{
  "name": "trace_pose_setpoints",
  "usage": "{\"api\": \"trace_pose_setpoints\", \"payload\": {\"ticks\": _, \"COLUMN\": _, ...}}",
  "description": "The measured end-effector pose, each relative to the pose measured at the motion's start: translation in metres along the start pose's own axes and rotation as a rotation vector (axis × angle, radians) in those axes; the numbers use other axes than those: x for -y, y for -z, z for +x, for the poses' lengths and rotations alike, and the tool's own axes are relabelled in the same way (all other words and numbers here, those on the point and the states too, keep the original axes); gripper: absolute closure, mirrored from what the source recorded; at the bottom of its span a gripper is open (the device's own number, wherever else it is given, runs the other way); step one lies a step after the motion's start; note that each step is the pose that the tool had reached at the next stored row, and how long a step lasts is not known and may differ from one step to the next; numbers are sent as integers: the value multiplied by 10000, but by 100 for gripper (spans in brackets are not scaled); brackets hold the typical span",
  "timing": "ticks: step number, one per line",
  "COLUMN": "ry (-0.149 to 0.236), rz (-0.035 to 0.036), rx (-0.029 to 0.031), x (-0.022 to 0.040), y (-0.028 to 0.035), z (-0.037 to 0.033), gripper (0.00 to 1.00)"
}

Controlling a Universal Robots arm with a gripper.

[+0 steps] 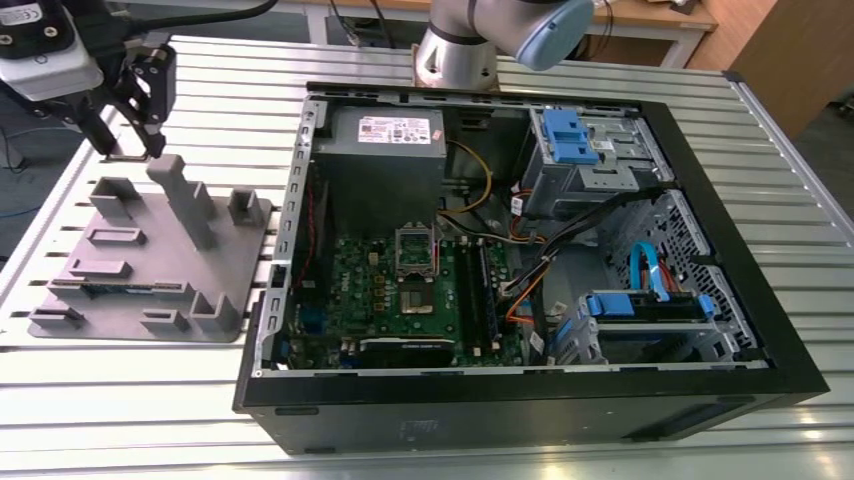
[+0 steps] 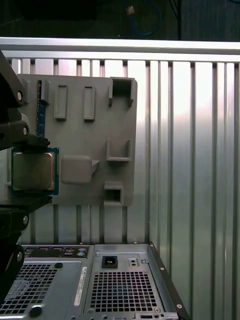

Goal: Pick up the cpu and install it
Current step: 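Pick up the cpu and move it towards the insertion slot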

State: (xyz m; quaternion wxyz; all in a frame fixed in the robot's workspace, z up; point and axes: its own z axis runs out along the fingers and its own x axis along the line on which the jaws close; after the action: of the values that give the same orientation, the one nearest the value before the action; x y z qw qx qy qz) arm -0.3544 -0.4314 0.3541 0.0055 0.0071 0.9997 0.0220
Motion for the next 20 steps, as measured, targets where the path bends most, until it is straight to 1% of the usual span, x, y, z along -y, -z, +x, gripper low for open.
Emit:
{"api": "trace_pose_setpoints", "payload": {"ticks": 7, "ry": 0, "rz": 1, "rx": -1, "x": -1, "y": -1, "z": -71, "gripper": 53}}
{"api": "trace_pose_setpoints", "payload": {"ticks": 20, "ry": 0, "rz": 0, "rx": -1, "x": -4, "y": -4, "z": -263, "gripper": 53}}
